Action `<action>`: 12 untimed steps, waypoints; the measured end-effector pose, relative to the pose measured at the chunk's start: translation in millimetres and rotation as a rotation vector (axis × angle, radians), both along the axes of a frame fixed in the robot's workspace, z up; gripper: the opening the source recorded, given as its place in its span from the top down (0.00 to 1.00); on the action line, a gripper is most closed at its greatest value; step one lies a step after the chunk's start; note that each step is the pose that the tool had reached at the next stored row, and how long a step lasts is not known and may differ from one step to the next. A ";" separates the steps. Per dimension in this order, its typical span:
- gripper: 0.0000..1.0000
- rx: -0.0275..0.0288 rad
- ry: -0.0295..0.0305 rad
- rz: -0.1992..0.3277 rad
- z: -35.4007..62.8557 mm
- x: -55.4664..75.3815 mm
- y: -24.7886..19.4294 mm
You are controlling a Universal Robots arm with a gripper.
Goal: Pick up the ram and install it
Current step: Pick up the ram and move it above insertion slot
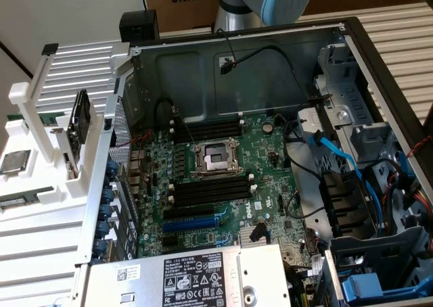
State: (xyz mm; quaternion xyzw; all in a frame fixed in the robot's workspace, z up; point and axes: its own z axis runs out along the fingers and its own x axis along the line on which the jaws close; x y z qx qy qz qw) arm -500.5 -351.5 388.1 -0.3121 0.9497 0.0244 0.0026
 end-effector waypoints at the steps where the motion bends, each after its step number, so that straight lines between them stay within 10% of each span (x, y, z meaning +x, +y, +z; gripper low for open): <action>1: 0.90 -0.0001 -0.0021 0.018 -0.2 0.1 0.0; 5: 0.90 -0.0003 -0.0306 0.115 -1.2 0.0 0.0; 12: 0.90 0.0016 -0.0363 0.242 -2.2 -0.1 0.0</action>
